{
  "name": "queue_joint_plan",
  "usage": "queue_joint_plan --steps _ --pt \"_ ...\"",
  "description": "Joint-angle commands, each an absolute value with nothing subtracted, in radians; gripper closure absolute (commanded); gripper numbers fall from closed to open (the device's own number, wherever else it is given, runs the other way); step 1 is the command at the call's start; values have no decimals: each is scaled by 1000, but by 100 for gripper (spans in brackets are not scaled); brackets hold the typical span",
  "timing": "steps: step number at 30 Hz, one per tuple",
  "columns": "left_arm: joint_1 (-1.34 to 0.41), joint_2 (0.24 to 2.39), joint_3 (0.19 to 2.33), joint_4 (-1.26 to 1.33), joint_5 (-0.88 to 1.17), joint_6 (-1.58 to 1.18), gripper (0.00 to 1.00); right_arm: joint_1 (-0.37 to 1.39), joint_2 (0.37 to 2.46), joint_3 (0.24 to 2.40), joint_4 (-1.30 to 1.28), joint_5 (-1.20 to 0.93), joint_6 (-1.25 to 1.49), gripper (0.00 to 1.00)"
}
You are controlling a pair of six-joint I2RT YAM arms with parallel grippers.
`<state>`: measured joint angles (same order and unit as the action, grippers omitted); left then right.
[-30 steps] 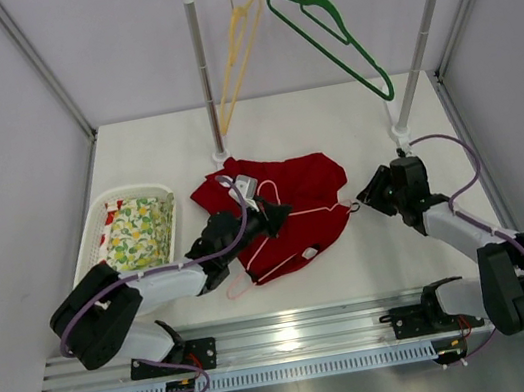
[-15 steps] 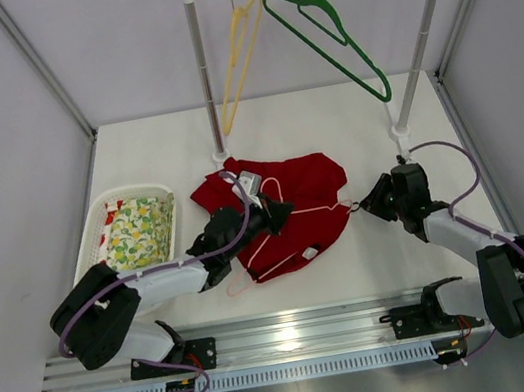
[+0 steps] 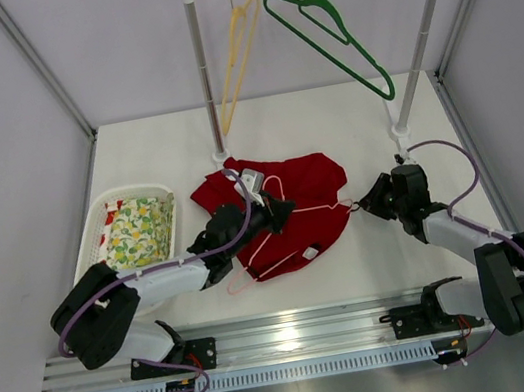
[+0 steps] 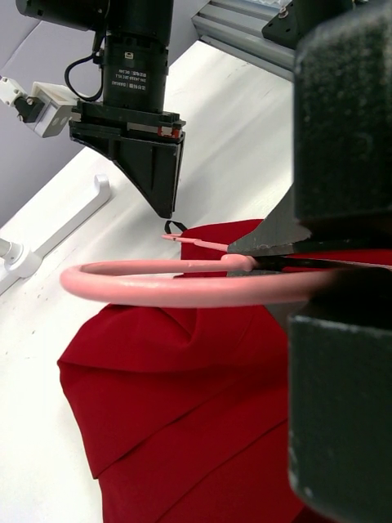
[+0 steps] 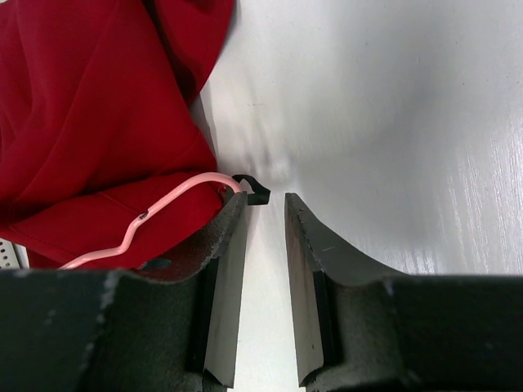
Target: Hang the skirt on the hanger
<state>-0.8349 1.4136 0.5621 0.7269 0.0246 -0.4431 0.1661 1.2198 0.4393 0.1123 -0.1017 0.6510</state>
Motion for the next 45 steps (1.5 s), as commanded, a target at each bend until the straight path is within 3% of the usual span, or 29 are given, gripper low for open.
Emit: queue_joint_plan --steps 1,22,38,45 --pt "-842 1414 611 744 5 -416 100 167 1223 443 161 -109 623 70" --pt "-848 1420 623 732 5 -413 100 199 1299 472 193 -87 600 78" --pt "-851 1430 640 719 5 -408 100 210 1313 495 199 -75 583 98" --pt "-853 1433 641 719 5 -403 100 222 1289 491 158 -66 584 100"
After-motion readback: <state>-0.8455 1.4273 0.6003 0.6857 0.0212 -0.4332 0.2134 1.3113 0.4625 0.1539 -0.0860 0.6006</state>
